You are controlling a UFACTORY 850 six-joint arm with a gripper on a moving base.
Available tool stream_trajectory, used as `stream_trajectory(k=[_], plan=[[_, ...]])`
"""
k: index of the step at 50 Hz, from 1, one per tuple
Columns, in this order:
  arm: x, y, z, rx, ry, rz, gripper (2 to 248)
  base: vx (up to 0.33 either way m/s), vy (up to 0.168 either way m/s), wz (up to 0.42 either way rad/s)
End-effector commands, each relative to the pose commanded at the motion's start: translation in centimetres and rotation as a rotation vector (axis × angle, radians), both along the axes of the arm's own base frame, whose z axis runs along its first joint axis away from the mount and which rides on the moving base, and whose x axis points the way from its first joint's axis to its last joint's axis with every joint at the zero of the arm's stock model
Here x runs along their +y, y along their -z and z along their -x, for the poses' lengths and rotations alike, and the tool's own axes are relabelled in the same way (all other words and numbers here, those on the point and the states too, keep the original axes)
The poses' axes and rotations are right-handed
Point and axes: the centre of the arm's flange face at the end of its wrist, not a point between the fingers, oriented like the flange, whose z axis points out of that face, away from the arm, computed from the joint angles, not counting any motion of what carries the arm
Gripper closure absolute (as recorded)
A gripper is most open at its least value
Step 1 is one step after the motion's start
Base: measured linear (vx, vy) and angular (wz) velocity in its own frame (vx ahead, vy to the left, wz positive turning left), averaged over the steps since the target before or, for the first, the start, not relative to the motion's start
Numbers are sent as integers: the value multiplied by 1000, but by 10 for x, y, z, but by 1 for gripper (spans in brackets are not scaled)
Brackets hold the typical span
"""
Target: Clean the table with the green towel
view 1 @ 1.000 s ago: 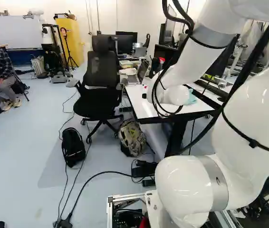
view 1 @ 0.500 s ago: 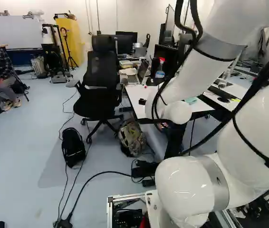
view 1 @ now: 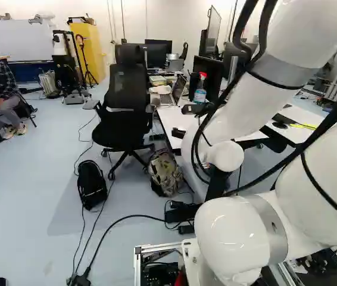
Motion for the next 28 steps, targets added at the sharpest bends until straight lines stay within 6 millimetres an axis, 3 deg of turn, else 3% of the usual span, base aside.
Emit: stream_trajectory(k=[28], plan=[[2, 3, 8, -13, -8, 0, 3, 0, 0, 0]])
